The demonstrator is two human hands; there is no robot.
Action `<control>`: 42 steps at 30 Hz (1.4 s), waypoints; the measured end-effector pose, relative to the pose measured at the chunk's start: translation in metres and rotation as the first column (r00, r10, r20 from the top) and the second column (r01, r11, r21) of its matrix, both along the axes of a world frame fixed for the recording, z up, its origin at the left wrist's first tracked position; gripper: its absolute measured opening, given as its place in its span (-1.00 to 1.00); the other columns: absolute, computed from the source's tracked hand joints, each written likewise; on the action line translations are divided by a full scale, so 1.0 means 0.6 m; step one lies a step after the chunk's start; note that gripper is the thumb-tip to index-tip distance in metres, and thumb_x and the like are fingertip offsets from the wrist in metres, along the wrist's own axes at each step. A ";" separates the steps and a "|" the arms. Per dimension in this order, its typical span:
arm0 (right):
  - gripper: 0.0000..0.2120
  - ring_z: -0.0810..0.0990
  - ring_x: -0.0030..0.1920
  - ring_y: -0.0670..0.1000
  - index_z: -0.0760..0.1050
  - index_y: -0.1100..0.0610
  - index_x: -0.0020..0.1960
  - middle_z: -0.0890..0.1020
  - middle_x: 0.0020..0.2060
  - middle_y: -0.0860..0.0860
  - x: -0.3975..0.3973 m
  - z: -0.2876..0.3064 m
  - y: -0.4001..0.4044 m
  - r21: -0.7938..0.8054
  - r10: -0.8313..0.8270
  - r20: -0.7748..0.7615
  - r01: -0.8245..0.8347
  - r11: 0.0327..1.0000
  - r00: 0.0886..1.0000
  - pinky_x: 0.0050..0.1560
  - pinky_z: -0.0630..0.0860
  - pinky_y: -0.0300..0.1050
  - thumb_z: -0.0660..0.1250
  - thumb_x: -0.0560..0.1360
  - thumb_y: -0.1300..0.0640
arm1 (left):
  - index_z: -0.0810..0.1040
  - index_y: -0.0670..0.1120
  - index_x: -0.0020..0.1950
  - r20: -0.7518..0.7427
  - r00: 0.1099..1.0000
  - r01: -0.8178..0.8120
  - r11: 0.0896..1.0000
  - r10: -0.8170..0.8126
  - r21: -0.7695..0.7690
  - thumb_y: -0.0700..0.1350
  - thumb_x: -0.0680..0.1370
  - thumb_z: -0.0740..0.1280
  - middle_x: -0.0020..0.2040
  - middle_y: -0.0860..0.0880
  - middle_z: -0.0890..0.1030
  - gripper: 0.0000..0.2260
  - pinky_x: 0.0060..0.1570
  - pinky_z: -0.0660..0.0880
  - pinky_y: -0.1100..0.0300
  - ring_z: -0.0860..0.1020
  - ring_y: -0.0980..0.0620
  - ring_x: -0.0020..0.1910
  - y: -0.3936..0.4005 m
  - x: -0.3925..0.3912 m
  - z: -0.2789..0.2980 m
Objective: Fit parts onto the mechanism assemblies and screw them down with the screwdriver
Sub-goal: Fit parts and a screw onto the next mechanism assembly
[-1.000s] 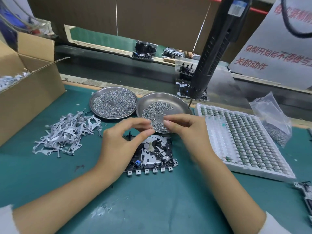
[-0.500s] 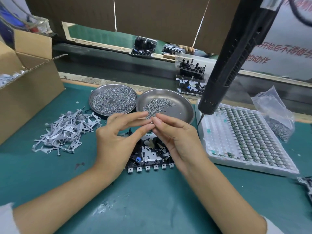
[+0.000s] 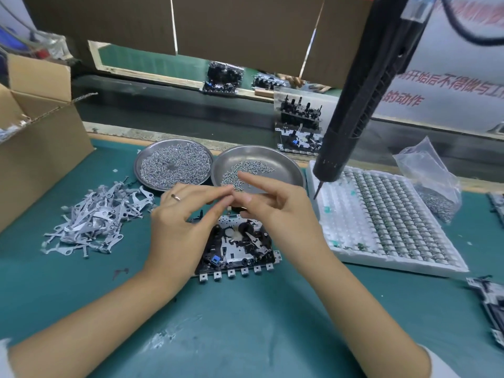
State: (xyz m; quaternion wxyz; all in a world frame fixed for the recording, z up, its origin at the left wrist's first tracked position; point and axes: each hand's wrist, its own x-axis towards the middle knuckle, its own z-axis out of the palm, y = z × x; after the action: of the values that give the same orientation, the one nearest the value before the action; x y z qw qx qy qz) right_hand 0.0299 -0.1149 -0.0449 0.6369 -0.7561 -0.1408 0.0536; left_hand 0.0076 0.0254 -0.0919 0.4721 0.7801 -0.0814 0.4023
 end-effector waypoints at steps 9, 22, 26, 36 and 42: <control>-0.76 0.66 -0.18 0.04 0.68 0.09 -0.14 0.69 -0.27 0.05 0.057 0.044 -0.123 -0.609 -0.051 0.237 0.189 0.770 0.970 -0.03 0.60 -0.04 0.28 0.43 0.33 | 0.57 0.20 -0.04 -0.175 0.982 0.039 0.980 -0.074 -0.197 -0.02 0.49 0.33 -0.04 0.15 0.62 -0.88 0.08 0.39 0.40 0.54 0.28 -0.04 0.007 0.003 0.001; -0.69 0.56 -0.11 0.01 0.62 0.22 0.10 0.67 -0.03 0.12 0.189 0.027 -0.210 -0.849 0.062 0.364 0.304 0.433 0.929 0.00 0.50 -0.15 0.29 0.43 0.43 | 0.63 0.08 -0.06 -0.186 0.971 0.058 0.902 -0.151 -0.428 -0.06 0.45 0.39 -0.13 0.19 0.67 -0.91 -0.07 0.45 0.46 0.59 0.26 -0.12 0.007 0.005 -0.001; -0.56 0.56 -0.08 0.09 0.58 0.11 0.17 0.66 -0.05 0.08 0.202 0.026 -0.195 -0.904 0.115 0.370 0.329 0.274 0.922 -0.16 0.49 -0.08 0.23 0.40 0.44 | 0.62 0.04 -0.07 -0.175 0.970 0.076 0.888 -0.172 -0.453 -0.09 0.44 0.41 -0.14 0.16 0.67 -0.91 -0.07 0.47 0.44 0.60 0.23 -0.12 0.006 0.004 0.003; -0.72 0.57 -0.02 0.24 0.62 0.32 -0.01 0.63 -0.05 0.25 0.193 0.038 -0.198 -0.867 0.115 0.452 0.405 0.292 0.885 -0.03 0.51 0.07 0.20 0.41 0.48 | 0.61 0.06 -0.11 -0.156 0.963 0.137 0.896 -0.221 -0.423 -0.10 0.41 0.39 -0.18 0.22 0.66 -0.90 -0.12 0.45 0.48 0.59 0.29 -0.18 -0.001 -0.002 0.007; -0.84 0.68 -0.26 0.00 0.64 0.06 -0.21 0.69 -0.35 -0.01 0.083 0.074 -0.210 -0.741 0.018 -0.002 -0.014 0.671 1.000 -0.33 0.52 -0.29 0.43 0.43 0.30 | 0.66 0.12 -0.09 -0.172 0.947 0.177 0.885 -0.273 -0.430 -0.04 0.36 0.43 -0.15 0.18 0.68 -0.85 -0.07 0.48 0.42 0.61 0.24 -0.15 -0.009 -0.007 0.005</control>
State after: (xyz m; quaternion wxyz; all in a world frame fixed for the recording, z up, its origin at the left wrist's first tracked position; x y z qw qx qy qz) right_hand 0.0797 -0.2408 -0.0003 0.2747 -0.9483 -0.1150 0.1097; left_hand 0.0032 0.0198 -0.0889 0.6747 0.6898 -0.0312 0.2608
